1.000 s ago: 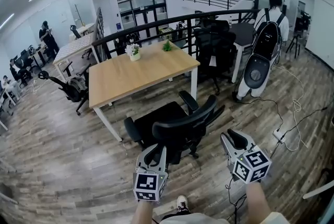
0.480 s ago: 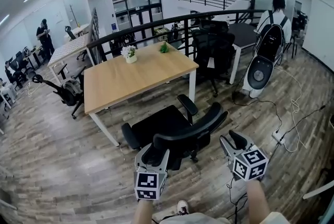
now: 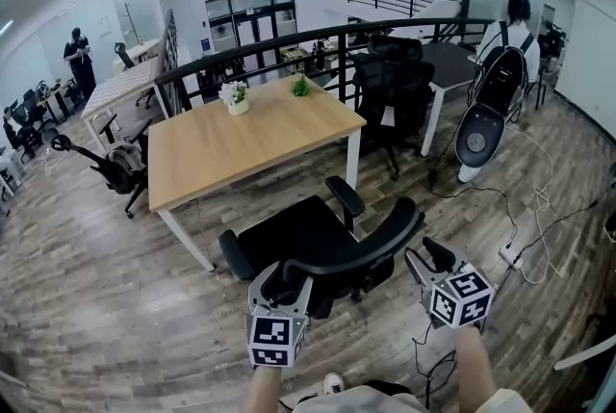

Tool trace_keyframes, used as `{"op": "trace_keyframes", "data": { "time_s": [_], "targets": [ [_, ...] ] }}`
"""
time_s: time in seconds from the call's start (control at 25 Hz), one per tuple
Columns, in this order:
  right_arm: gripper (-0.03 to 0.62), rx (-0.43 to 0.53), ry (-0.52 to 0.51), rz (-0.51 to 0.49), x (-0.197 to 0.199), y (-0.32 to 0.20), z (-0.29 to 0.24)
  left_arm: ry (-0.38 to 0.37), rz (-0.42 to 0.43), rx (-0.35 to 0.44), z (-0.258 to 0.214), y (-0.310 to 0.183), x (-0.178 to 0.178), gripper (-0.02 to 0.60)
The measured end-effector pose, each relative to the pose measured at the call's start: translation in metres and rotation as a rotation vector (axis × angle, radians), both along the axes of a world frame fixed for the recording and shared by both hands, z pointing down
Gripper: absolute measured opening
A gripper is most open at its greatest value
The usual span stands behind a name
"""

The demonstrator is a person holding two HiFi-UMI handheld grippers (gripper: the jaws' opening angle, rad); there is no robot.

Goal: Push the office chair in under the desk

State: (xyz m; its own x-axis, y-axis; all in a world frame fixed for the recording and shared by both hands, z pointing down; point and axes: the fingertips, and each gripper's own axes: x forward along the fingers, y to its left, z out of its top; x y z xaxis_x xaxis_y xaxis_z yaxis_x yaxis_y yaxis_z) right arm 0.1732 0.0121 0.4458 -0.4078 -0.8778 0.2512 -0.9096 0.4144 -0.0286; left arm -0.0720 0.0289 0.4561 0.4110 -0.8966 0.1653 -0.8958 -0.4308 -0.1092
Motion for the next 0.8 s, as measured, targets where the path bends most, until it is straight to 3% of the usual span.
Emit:
{"op": "trace_keyframes", "data": {
  "time_s": [0.24, 0.44, 0.8],
  "targets": [
    [0.226, 0.013, 0.007, -0.052, 0.001, -0.028, 0.001, 0.042, 0.022, 0.000, 0.000, -0.002, -0.001, 0.278],
    [0.281, 0.037, -0.028, -0.187, 0.006, -0.042, 0.001, 0.018, -0.004, -0.057, 0.013, -0.013, -0.003, 0.271],
    [0.282, 0.072, -0.080, -0.338, 0.003, -0.054, 0.001, 0.025, 0.009, -0.038, 0.015, -0.018, 0.005, 0.227]
  ]
}}
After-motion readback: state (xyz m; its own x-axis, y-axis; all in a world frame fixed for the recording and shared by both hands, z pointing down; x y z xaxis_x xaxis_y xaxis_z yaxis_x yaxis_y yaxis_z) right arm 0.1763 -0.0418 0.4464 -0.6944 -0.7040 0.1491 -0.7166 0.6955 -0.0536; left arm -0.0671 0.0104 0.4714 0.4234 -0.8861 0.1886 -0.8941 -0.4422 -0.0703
